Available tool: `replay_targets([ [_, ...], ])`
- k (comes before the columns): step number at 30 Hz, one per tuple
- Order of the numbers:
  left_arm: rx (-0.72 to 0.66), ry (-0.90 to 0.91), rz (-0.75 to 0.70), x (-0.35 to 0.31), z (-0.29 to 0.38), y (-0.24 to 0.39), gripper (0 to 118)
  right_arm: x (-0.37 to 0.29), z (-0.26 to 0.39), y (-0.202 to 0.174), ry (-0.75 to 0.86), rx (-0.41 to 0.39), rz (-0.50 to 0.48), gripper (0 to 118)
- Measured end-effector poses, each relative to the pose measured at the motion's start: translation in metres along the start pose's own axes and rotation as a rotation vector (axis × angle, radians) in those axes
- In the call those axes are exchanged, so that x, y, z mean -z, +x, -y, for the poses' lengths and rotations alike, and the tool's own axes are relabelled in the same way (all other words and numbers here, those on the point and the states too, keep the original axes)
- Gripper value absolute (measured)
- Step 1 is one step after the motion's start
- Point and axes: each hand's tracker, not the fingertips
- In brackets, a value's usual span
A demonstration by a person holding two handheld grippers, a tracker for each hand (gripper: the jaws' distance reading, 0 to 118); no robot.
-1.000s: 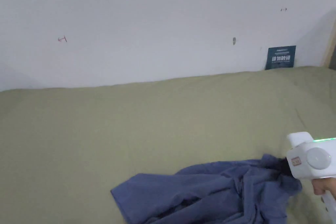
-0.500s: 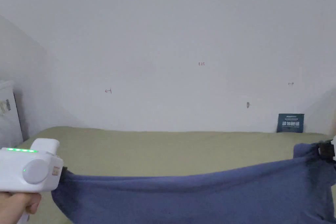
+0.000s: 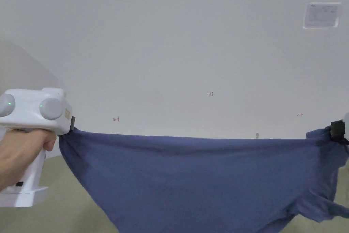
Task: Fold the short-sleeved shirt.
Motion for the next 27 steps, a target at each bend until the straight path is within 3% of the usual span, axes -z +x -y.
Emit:
replay_targets([
  [16,0.037,0.044,-0.059,0.096,-0.073,0.052,2,0.117,-0.066,-0.014,0.023,-0.002,0.036,7],
  [27,0.037,0.019,-0.089,0.189,-0.072,0.085,2,0.208,-0.055,-0.029,-0.008,-0.015,0.063,7],
])
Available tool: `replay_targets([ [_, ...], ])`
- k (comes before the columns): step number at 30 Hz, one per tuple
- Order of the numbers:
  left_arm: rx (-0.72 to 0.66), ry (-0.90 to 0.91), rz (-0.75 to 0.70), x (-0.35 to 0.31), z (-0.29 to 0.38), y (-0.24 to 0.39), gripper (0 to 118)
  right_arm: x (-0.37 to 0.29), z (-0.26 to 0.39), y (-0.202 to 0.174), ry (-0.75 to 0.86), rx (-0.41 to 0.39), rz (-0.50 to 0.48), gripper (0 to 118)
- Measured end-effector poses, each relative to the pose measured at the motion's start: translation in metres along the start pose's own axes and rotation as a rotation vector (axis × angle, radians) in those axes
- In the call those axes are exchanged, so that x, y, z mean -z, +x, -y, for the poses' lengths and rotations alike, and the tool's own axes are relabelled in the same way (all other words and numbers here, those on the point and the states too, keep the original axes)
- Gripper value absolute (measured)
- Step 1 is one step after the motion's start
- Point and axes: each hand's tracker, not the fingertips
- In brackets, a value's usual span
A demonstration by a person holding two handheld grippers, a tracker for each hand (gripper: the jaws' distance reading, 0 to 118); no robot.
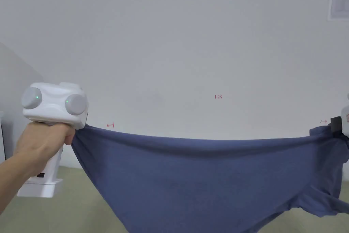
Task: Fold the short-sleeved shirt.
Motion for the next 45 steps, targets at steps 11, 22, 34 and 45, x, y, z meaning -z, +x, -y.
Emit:
replay_targets([
  [11,0.051,-0.158,0.090,0.024,0.147,0.003,2,0.006,0.140,0.010,-0.153,-0.036,-0.029,7],
  [22,0.036,-0.357,0.148,-0.056,0.348,-0.041,2,-0.113,0.326,0.053,-0.344,0.099,-0.076,7],
  [34,0.009,-0.432,0.176,-0.151,0.443,-0.098,2,-0.223,0.434,0.087,-0.412,0.070,-0.070,7],
  [45,-0.001,-0.477,0.214,-0.157,0.474,-0.097,118,-0.226,0.456,0.077,-0.455,0.050,-0.024,113],
])
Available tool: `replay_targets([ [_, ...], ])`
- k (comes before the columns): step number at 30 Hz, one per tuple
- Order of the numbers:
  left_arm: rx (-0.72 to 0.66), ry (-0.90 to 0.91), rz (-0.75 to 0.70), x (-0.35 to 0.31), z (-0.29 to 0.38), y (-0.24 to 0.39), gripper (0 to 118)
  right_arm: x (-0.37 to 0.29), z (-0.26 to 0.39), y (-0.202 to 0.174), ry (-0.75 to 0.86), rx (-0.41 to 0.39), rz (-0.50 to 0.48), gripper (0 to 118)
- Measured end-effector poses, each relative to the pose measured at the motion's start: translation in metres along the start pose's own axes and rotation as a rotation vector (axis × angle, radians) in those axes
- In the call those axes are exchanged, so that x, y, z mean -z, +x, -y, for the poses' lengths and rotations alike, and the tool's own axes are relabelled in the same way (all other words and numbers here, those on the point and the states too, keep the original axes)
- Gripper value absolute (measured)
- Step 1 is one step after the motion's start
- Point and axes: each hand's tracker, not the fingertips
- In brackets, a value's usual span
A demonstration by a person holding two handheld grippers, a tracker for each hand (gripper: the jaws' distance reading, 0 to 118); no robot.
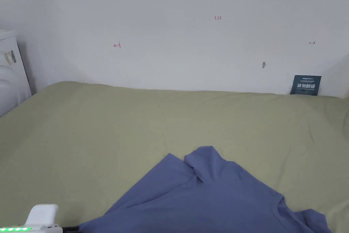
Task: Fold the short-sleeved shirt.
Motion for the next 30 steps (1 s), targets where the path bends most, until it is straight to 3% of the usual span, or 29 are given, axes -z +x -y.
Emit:
replay_targets([
  [6,0.009,0.170,0.040,-0.045,-0.011,0.029,116,-0.041,-0.026,-0.045,0.173,-0.127,-0.002,112],
  [11,0.021,0.425,0.103,-0.125,-0.008,0.078,106,-0.103,-0.029,-0.105,0.415,-0.126,-0.108,105],
  [13,0.042,0.479,0.116,-0.143,-0.004,0.096,68,-0.123,-0.019,-0.129,0.481,-0.102,-0.141,69],
  [14,0.029,0.512,0.129,-0.152,-0.001,0.104,42,-0.129,-0.018,-0.138,0.493,-0.084,-0.167,43],
  [15,0.020,0.533,0.137,-0.159,0.003,0.111,11,-0.132,-0.018,-0.147,0.494,-0.070,-0.179,10],
  [16,0.018,0.552,0.146,-0.165,0.007,0.117,2,-0.135,-0.008,-0.155,0.516,-0.049,-0.185,8],
  [22,0.068,0.630,0.131,-0.186,0.029,0.137,1,-0.145,0.009,-0.187,0.578,-0.100,-0.131,4],
  [30,0.069,0.593,0.112,-0.180,0.027,0.120,1,-0.140,0.018,-0.198,0.577,-0.151,-0.106,4],
])
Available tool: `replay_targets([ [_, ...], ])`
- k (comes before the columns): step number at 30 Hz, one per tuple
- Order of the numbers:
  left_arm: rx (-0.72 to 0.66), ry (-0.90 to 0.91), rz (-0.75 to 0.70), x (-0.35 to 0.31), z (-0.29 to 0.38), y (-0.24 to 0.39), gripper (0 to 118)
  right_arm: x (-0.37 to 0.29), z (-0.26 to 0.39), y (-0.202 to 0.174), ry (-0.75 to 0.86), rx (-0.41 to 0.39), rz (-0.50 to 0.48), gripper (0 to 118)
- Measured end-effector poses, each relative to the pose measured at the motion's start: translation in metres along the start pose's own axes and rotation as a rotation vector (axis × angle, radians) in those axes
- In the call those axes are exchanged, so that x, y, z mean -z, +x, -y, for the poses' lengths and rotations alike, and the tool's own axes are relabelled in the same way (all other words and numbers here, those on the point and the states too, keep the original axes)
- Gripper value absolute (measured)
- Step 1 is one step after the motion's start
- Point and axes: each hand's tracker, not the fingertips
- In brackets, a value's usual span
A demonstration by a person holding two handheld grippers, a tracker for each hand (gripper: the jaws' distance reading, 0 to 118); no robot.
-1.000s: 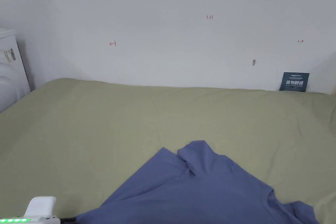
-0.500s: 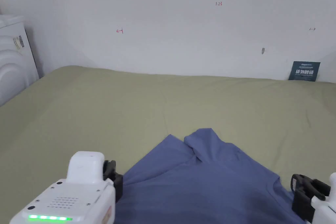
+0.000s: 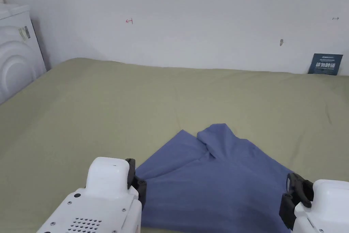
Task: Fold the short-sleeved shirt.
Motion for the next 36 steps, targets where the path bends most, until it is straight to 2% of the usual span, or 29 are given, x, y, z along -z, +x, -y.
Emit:
replay_targets([
  [3,-0.010,-0.074,-0.034,0.011,0.004,-0.028,1,0.003,0.007,-0.004,-0.004,-0.018,0.014,4],
  [9,-0.095,-0.317,-0.110,0.065,0.025,-0.108,1,0.016,0.028,-0.011,-0.069,-0.008,-0.026,4],
  [13,-0.136,-0.510,-0.101,0.114,0.050,-0.146,1,0.026,0.042,-0.017,-0.134,-0.011,-0.042,4],
  [17,-0.183,-0.598,-0.055,0.154,0.066,-0.165,5,0.036,0.051,-0.019,-0.189,-0.023,-0.054,4],
  [18,-0.189,-0.625,-0.037,0.163,0.068,-0.167,30,0.038,0.053,-0.019,-0.198,-0.026,-0.054,4],
  [20,-0.171,-0.693,-0.033,0.183,0.077,-0.169,99,0.042,0.057,-0.018,-0.221,-0.032,-0.052,4],
  [21,-0.169,-0.693,-0.037,0.190,0.081,-0.170,118,0.043,0.059,-0.018,-0.236,-0.031,-0.053,4],
  [25,-0.176,-0.756,-0.016,0.206,0.092,-0.166,117,0.047,0.064,-0.016,-0.274,-0.026,-0.055,4],
  [26,-0.189,-0.772,0.000,0.210,0.096,-0.164,113,0.049,0.065,-0.015,-0.281,-0.027,-0.054,4],
  [27,-0.181,-0.779,-0.005,0.213,0.099,-0.161,97,0.049,0.067,-0.015,-0.289,-0.028,-0.054,4],
  [28,-0.168,-0.781,-0.014,0.213,0.102,-0.157,88,0.050,0.068,-0.014,-0.299,-0.028,-0.056,4],
  [29,-0.145,-0.785,-0.023,0.213,0.106,-0.154,88,0.051,0.069,-0.013,-0.308,-0.026,-0.058,4],
  [31,-0.097,-0.762,-0.005,0.205,0.097,-0.148,61,0.052,0.071,-0.012,-0.320,-0.020,-0.060,4],
  [32,-0.108,-0.757,0.029,0.201,0.093,-0.146,35,0.053,0.073,-0.012,-0.326,-0.020,-0.060,4],
  [33,-0.106,-0.754,0.031,0.198,0.092,-0.146,2,0.054,0.075,-0.011,-0.331,-0.020,-0.060,4],
  [36,-0.095,-0.746,0.045,0.195,0.087,-0.134,2,0.061,0.078,-0.008,-0.350,-0.014,-0.062,4],
])
